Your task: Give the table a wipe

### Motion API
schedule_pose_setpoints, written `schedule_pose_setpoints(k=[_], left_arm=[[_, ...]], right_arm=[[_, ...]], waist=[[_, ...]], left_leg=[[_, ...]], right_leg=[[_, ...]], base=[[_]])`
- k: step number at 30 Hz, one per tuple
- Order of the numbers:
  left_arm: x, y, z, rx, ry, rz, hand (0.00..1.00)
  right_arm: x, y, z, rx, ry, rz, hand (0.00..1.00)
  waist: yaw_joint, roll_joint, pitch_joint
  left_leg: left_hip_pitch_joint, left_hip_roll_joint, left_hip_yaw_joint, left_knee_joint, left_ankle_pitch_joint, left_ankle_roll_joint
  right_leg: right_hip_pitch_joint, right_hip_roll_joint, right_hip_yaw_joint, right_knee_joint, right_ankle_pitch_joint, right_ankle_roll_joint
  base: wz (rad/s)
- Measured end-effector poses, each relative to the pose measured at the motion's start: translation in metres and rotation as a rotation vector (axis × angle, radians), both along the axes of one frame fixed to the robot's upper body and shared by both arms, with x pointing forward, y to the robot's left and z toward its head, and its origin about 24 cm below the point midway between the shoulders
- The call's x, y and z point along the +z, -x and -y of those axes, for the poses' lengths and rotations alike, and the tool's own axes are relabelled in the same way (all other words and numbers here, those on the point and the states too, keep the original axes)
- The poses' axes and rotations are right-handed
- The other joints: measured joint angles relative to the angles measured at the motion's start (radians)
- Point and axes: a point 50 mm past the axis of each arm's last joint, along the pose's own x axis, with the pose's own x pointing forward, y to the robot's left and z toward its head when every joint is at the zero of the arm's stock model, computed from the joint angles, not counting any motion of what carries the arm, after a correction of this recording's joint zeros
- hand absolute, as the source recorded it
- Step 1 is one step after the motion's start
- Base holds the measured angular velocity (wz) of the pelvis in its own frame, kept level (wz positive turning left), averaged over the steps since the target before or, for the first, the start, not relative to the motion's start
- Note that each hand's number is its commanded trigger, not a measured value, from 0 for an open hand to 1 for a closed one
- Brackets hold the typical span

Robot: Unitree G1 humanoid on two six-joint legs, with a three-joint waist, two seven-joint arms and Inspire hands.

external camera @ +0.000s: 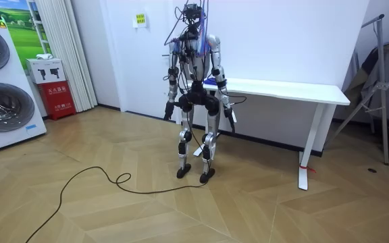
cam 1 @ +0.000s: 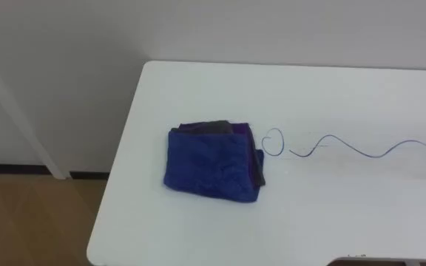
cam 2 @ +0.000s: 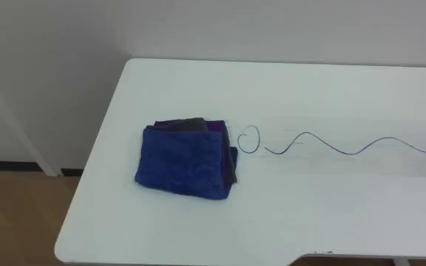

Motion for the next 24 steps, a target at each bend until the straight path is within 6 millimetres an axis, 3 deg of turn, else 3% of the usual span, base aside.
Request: schedule_pose_setpoints(k=[15,21,24], left_arm=[[0.0,-0.011,-0.002,-0.002,-0.02,0.034,0.0],[0.001,-0.009,-0.005,0.029,-0.027,0.038,0.0],[0.002,-0.005,-0.006,0.047,-0.033,0.034,0.0]], right_arm=[[0.0,-0.001,-0.001,-0.011,-0.014,0.002,0.0],[0.0,0.003,-0.001,-0.144,-0.013,0.023,0.0],[0.0,0.009,0.001,-0.299,0.015,0.047,0.0]], waist=[[-0.013,0.002,-0.0002],[-0.013,-0.004,-0.001],[-0.018,-0.008,-0.0011]], left_leg=[[0.0,0.001,0.001,-0.001,0.0,0.0],[0.0,0.001,0.001,-0.002,0.0,0.0],[0.001,0.0,0.002,-0.002,0.0,0.0]], right_leg=[[-0.002,0.002,0.002,0.003,0.0,0.0],[-0.002,0.002,0.002,0.001,0.0,0.0],[-0.001,0.002,0.007,0.0,0.0,0.0]], base=[[0.0],[0.0],[0.0]])
